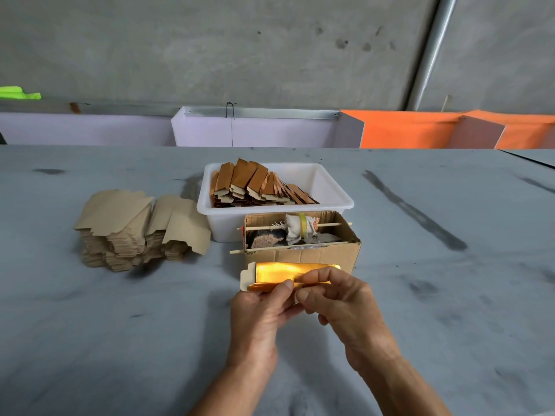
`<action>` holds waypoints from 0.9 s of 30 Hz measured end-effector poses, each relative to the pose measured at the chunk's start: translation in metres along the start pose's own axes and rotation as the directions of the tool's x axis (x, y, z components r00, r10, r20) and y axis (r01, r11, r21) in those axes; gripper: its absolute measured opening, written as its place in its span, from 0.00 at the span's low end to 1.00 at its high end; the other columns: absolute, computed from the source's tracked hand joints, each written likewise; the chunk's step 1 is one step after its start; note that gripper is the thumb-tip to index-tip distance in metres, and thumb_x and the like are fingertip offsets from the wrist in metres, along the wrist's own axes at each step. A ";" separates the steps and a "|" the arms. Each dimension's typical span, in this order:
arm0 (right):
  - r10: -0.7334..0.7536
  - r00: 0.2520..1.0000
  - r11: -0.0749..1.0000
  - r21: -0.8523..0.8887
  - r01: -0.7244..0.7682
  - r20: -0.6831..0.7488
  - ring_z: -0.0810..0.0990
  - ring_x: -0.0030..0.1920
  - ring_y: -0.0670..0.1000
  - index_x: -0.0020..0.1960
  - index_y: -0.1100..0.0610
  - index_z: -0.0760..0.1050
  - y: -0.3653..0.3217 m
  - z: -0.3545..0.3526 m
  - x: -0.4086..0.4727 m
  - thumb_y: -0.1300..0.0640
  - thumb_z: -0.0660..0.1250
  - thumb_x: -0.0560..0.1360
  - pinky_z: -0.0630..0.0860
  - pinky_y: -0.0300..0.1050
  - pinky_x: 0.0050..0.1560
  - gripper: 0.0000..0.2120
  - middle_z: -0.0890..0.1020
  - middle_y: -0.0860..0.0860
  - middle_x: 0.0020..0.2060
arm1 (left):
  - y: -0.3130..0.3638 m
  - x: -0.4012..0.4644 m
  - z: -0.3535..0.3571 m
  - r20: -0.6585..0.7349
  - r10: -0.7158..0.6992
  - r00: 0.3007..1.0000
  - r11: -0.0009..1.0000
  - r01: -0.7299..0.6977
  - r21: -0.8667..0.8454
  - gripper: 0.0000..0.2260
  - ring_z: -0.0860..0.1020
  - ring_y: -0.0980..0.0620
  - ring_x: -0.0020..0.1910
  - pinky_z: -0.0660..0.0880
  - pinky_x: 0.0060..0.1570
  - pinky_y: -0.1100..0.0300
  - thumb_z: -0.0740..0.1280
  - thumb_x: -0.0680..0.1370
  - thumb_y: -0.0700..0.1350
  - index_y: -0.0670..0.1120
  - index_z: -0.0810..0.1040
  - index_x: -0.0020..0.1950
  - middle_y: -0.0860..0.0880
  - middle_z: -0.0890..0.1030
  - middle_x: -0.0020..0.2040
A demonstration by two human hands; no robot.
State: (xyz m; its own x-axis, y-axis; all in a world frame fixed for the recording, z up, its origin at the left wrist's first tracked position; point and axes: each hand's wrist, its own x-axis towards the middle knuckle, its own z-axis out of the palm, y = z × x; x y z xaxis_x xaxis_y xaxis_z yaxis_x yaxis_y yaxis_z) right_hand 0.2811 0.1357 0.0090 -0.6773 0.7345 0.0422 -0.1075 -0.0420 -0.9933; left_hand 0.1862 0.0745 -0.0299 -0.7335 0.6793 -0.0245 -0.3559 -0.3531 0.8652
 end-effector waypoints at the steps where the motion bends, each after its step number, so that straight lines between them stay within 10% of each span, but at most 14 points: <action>1: 0.005 1.000 1.000 -0.009 -0.005 0.001 0.76 0.25 0.43 0.40 0.62 0.78 0.000 -0.001 0.000 0.75 0.69 0.69 0.69 0.31 0.26 0.09 0.80 0.51 0.25 | 0.000 0.000 -0.001 -0.008 -0.003 1.000 1.000 0.003 0.003 0.05 0.83 0.40 0.40 0.81 0.37 0.53 0.65 0.75 0.32 0.36 0.80 0.47 0.38 0.84 0.41; 27: 0.110 0.993 0.974 -0.203 -0.101 0.033 0.75 0.26 0.42 0.45 0.58 0.81 -0.003 -0.006 0.006 0.72 0.70 0.69 0.69 0.29 0.27 0.11 0.80 0.50 0.26 | 0.002 -0.001 -0.006 -0.013 -0.037 0.999 0.999 0.037 0.001 0.04 0.84 0.40 0.42 0.80 0.36 0.56 0.66 0.74 0.33 0.36 0.80 0.47 0.37 0.84 0.42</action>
State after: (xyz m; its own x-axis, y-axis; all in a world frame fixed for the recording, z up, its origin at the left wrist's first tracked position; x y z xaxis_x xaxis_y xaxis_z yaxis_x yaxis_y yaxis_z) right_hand 0.2814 0.1441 0.0117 -0.7084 0.7030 -0.0636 0.1114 0.0223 -0.9935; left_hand 0.1830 0.0695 -0.0315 -0.7277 0.6830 -0.0629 -0.3821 -0.3274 0.8642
